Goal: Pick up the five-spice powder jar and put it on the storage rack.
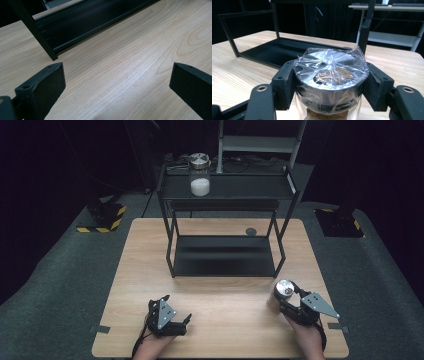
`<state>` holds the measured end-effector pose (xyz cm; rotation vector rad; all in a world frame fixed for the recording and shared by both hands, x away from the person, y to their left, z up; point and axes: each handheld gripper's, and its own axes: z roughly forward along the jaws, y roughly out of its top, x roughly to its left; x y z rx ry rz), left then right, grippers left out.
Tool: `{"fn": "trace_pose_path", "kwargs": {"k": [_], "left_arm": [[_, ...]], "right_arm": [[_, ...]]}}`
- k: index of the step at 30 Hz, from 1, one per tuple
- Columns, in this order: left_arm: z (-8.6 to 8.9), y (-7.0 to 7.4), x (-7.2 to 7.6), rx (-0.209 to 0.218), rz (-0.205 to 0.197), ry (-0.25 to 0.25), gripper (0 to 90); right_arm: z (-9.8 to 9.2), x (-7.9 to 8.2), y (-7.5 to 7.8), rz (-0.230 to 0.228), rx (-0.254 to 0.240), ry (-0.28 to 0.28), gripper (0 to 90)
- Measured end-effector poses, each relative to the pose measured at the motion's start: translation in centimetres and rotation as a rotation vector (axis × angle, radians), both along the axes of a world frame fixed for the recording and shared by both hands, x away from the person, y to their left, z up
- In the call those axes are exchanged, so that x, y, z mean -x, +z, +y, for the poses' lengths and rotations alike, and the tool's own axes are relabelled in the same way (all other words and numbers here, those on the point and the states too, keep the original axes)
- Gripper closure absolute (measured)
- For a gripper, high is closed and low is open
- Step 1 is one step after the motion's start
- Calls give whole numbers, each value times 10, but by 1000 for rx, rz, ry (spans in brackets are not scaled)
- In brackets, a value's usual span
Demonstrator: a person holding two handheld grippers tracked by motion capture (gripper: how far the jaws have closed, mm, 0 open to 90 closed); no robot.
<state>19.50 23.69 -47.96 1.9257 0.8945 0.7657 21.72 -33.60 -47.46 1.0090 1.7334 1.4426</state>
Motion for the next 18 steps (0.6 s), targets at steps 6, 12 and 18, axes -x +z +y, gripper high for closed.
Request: {"fn": "trace_pose_path", "kwargs": {"k": [6,12,18], "left_arm": [[1,0,-1,9,5,1,6],[-1,1,-1,-7,8,1,6],[-4,1,0,-20,4,2,6]], "right_arm": [[3,-1,12,-13,-1,21,341],[7,-4,29,-21,-9,39,341],[13,-8,44,-46,-17,56,341]]}}
